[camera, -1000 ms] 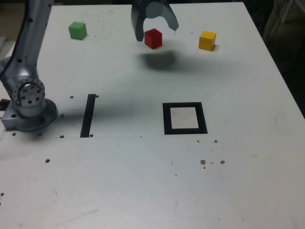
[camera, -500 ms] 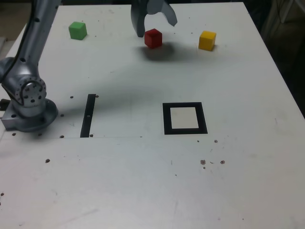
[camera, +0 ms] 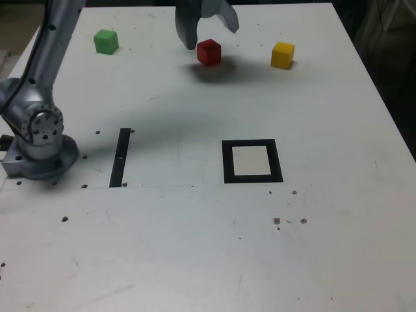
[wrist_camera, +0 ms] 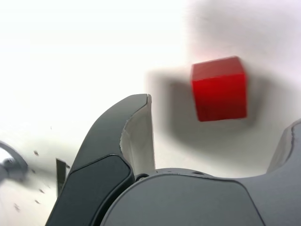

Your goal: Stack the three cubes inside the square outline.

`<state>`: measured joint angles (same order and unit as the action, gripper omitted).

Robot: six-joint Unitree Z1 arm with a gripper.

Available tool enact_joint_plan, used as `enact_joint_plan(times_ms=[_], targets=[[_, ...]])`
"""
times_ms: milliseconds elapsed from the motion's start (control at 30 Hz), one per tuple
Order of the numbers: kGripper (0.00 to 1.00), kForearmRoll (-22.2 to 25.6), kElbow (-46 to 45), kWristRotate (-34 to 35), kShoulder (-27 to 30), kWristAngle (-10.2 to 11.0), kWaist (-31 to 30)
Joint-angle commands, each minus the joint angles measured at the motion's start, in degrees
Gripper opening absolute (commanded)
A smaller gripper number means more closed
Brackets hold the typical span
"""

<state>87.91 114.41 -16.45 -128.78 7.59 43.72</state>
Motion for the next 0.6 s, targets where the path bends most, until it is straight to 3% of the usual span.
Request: enact_joint_plan(times_ms=[0, 167, 567], targets=[[0.95, 1.18, 0.69, 4.28, 0.42, 0.26, 0.28], [0.95, 2.24, 2.26, 7.33, 0.21, -0.73, 0.40], [0.95, 2.05, 2.07, 7.31, -0.99, -1.92, 0.36]])
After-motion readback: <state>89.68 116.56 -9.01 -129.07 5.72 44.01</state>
